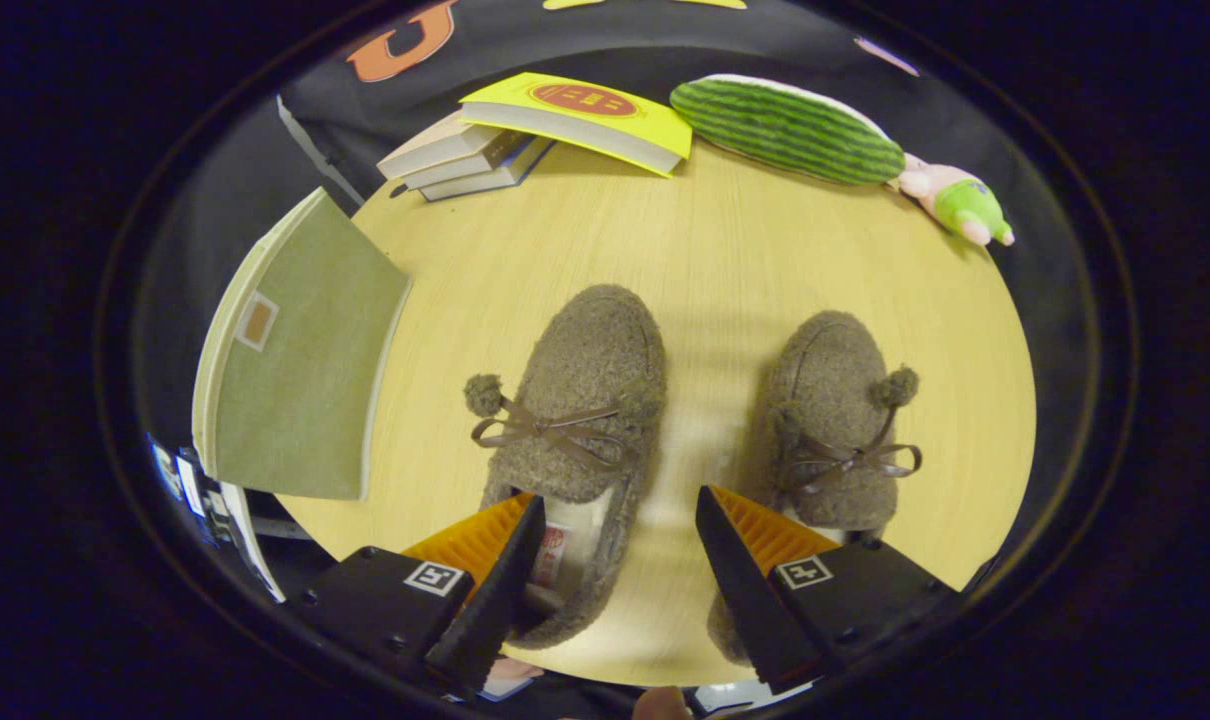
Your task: Open the storage box then place both shoes into the box .Put the left shoe in first, then the right shoe, with the right side of both shoes facing outward in a uniform manner.
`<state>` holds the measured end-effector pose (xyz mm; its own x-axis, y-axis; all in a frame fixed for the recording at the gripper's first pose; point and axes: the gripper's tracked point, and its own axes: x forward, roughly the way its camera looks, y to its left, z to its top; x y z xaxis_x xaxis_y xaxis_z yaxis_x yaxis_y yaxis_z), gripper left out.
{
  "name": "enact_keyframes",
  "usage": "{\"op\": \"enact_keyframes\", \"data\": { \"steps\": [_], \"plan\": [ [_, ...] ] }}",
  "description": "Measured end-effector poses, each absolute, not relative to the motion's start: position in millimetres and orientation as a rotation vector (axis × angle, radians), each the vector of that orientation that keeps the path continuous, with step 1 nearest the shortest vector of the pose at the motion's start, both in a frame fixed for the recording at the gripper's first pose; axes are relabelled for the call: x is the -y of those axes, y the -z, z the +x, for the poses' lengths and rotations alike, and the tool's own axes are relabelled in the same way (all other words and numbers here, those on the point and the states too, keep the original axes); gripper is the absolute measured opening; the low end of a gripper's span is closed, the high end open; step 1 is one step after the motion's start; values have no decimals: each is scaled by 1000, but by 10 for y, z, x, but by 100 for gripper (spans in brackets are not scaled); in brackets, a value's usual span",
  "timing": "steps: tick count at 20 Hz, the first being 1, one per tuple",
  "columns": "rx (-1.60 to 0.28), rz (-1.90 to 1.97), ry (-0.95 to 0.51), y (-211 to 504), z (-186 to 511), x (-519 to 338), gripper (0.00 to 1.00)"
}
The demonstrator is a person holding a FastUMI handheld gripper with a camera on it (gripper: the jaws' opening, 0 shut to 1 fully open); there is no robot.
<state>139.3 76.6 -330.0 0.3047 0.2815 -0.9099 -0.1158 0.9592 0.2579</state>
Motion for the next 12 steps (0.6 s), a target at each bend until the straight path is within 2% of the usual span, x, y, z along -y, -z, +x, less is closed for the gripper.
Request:
{"op": "enact_keyframes", "data": {
  "steps": [5,8,12],
  "plan": [
    [-1298,209,-284,3414,1349,-867,53],
    [-1304,217,-271,3437,1372,-847,41],
    [-1284,259,-219,3407,1385,-802,19]
  ]
}}
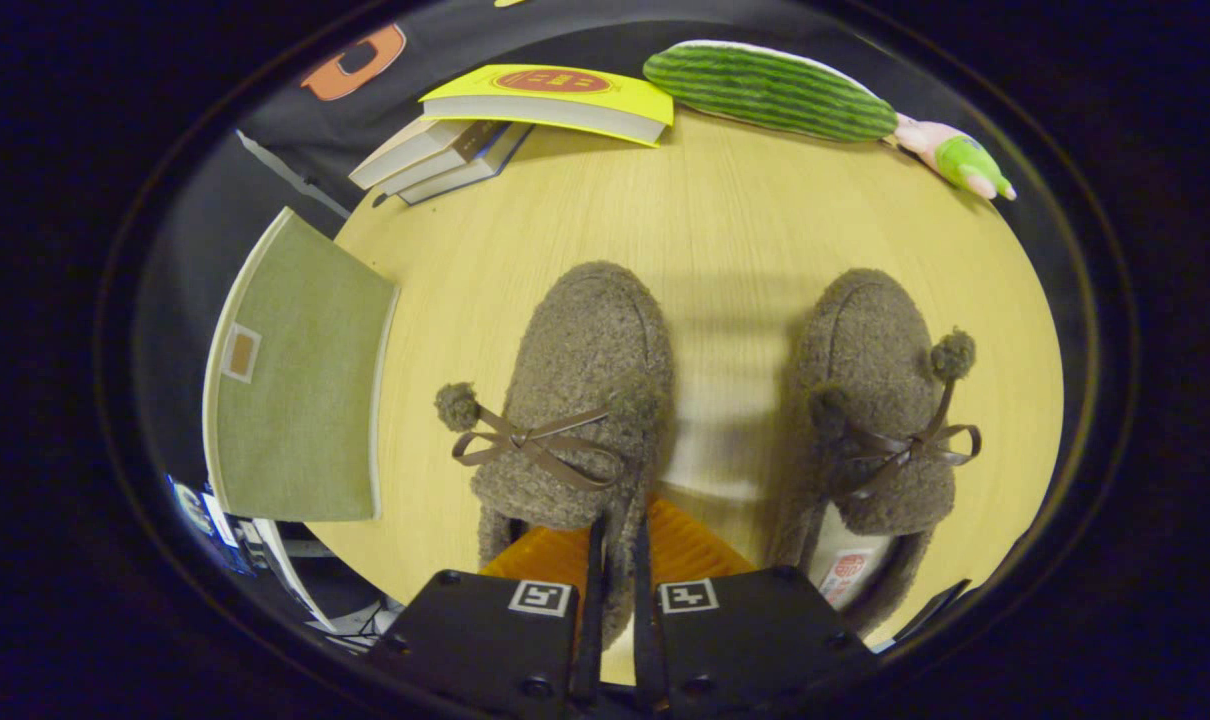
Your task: Open the storage box then place both shoes into the box .Put the left shoe in first, then the right shoe, with the right side of both shoes facing outward in a uniform manner.
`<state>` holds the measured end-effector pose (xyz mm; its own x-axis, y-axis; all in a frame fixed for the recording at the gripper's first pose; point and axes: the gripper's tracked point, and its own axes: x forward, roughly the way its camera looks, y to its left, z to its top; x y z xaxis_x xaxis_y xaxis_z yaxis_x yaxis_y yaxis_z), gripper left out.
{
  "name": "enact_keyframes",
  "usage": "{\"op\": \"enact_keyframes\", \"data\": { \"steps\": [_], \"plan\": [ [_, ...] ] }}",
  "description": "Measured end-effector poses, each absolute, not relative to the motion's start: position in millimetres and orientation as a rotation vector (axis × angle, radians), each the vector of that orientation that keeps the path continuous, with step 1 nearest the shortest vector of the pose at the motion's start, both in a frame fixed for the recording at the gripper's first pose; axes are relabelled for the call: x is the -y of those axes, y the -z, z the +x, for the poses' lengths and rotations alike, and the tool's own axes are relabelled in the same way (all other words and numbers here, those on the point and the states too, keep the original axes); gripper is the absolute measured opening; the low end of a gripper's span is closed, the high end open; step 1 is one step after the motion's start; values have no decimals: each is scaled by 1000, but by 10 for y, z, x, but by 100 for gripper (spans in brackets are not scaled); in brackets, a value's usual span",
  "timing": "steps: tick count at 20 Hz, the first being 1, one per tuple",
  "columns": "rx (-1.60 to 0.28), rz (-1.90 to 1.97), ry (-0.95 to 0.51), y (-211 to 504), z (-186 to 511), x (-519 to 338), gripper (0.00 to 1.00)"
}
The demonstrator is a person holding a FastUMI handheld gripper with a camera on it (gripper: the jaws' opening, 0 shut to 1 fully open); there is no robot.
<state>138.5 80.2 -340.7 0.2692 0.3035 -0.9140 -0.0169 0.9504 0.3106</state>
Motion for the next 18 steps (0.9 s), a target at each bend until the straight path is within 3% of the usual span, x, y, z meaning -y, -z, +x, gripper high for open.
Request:
{"op": "enact_keyframes", "data": {
  "steps": [1,9,18],
  "plan": [
    [-1282,294,-206,3388,1384,-812,8],
    [-1269,552,-229,2973,1223,-1140,6],
    [-1054,582,-344,1637,1274,-1577,6]
  ]
}}
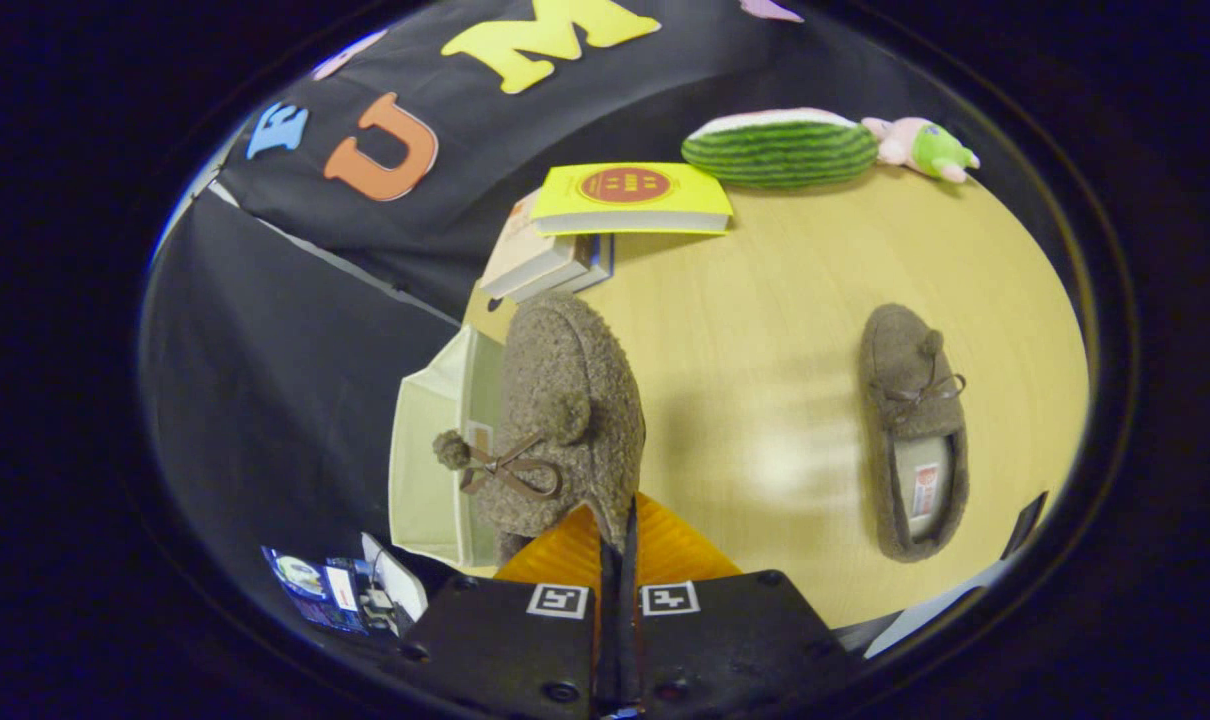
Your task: Open the storage box then place both shoes into the box .Put the left shoe in first, then the right shoe, with the right side of both shoes facing outward in a uniform manner.
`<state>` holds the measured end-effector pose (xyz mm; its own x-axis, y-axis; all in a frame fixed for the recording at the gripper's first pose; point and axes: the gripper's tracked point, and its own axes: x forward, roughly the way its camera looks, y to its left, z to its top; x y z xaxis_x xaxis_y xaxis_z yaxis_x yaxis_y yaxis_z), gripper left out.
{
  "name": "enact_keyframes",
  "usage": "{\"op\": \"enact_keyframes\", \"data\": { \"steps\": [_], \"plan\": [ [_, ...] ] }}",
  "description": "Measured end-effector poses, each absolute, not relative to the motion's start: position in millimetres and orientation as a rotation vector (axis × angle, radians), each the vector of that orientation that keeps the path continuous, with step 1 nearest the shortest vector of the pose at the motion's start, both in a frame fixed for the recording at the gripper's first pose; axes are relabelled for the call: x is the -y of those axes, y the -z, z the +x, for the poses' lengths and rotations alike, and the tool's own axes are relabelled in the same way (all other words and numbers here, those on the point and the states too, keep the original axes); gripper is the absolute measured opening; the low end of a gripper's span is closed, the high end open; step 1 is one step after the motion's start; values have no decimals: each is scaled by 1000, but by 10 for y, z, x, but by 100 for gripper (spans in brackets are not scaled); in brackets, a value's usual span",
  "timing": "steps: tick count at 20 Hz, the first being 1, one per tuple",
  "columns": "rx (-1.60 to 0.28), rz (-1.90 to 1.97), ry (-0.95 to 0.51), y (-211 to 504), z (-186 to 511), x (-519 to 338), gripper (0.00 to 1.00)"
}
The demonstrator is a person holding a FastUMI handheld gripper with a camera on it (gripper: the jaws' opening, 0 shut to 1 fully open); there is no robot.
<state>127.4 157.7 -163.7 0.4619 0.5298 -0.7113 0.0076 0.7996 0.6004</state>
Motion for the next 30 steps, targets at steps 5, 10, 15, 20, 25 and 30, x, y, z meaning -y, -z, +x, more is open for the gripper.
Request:
{"op": "enact_keyframes", "data": {
  "steps": [5,10,15,20,25,30],
  "plan": [
    [-989,521,-394,975,1365,-2148,6],
    [-951,507,-416,556,1569,-2995,6],
    [-1011,572,-381,778,1682,-3740,6],
    [-1155,571,-368,1363,1582,-4060,6],
    [-1189,644,-316,1661,1712,-4221,6],
    [-1295,594,-290,2005,1537,-4213,6]
  ]
}}
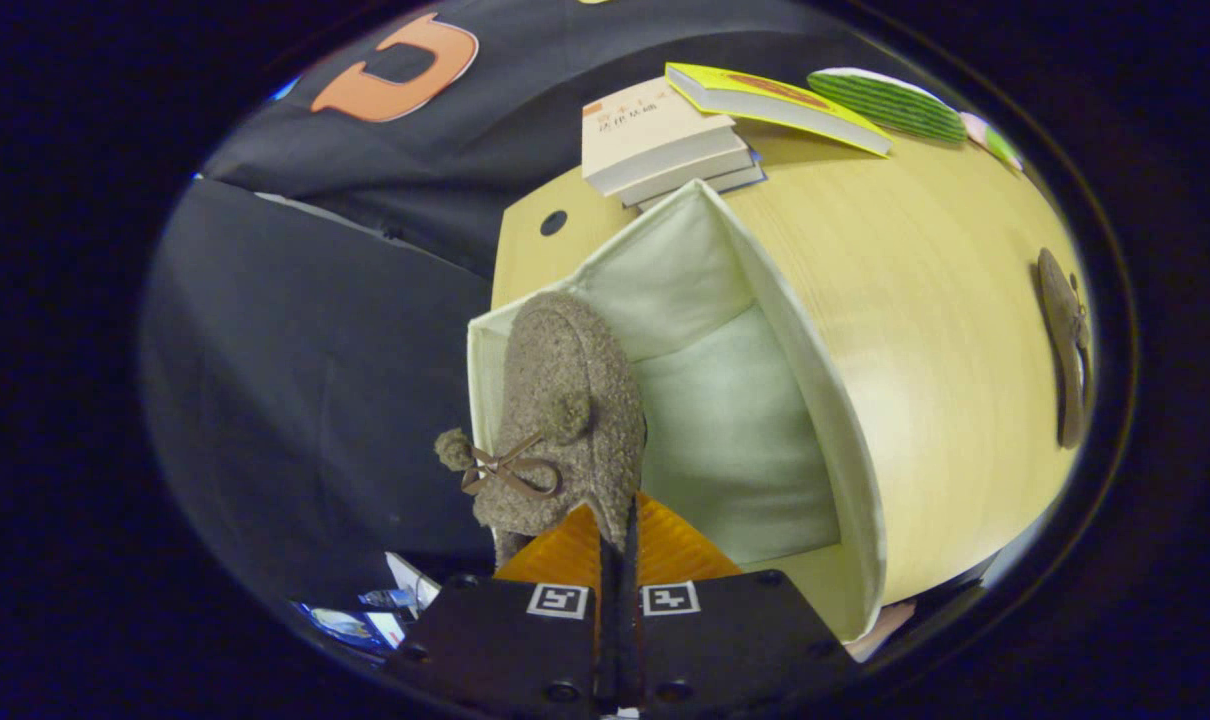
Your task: Open the storage box then place both shoes into the box .Put the left shoe in first, then the right shoe, with the right side of both shoes facing outward in a uniform manner.
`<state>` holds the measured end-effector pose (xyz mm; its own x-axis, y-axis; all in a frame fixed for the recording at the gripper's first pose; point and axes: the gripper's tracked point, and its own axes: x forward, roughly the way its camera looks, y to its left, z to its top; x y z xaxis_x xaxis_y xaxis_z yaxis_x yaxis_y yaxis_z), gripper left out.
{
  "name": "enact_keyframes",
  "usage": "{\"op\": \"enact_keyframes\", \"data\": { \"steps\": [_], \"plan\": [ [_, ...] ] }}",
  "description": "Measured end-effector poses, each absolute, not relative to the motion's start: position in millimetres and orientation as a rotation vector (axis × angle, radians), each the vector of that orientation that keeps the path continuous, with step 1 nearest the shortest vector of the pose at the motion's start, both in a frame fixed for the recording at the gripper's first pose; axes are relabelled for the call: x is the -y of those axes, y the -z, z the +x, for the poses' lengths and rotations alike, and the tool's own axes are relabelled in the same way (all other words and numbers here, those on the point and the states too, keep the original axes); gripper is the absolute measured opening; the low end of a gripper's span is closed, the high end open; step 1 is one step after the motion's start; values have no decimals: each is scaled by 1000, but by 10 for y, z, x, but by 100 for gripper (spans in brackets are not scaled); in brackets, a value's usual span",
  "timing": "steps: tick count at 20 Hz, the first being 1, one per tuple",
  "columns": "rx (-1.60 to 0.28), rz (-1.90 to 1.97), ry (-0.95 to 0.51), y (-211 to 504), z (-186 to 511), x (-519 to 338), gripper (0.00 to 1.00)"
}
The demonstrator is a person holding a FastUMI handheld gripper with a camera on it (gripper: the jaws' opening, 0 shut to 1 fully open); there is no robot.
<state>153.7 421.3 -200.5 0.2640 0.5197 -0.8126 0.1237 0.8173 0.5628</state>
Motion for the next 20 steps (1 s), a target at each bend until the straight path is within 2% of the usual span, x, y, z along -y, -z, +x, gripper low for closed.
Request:
{"op": "enact_keyframes", "data": {
  "steps": [2,4,5,6,9,10,13,20],
  "plan": [
    [-1287,622,-335,1979,1562,-4338,6],
    [-1267,658,-369,1932,1573,-4417,24],
    [-1271,648,-364,1961,1575,-4396,41],
    [-1269,656,-370,1963,1587,-4391,46],
    [-1270,651,-426,1891,1520,-4433,73],
    [-1261,636,-433,1866,1516,-4416,77],
    [-1211,560,-468,1667,1451,-4346,84],
    [-1100,390,-449,1063,1232,-3489,85]
  ]
}}
